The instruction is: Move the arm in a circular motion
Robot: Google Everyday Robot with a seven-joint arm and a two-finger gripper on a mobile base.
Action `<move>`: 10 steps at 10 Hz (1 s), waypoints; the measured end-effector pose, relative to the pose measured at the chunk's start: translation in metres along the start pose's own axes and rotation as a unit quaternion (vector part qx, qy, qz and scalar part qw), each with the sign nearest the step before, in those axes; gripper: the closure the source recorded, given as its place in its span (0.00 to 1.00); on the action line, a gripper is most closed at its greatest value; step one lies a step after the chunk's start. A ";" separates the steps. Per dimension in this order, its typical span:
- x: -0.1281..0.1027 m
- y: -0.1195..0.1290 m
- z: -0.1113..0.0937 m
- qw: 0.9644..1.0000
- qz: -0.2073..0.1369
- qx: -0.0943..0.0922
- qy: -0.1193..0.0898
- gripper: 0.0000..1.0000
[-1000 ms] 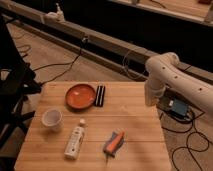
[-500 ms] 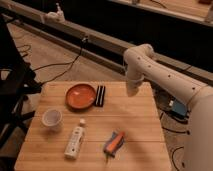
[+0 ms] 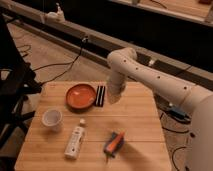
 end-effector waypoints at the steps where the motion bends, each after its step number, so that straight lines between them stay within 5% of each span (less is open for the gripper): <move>1: -0.003 0.014 0.000 1.000 -0.005 -0.001 -0.004 1.00; 4: 0.029 0.082 -0.008 0.999 0.033 0.003 0.004 1.00; 6: 0.078 0.110 -0.016 0.995 0.092 0.010 0.027 1.00; 8: 0.133 0.113 -0.023 0.987 0.149 0.011 0.062 1.00; 10: 0.172 0.082 -0.023 0.979 0.176 0.007 0.099 1.00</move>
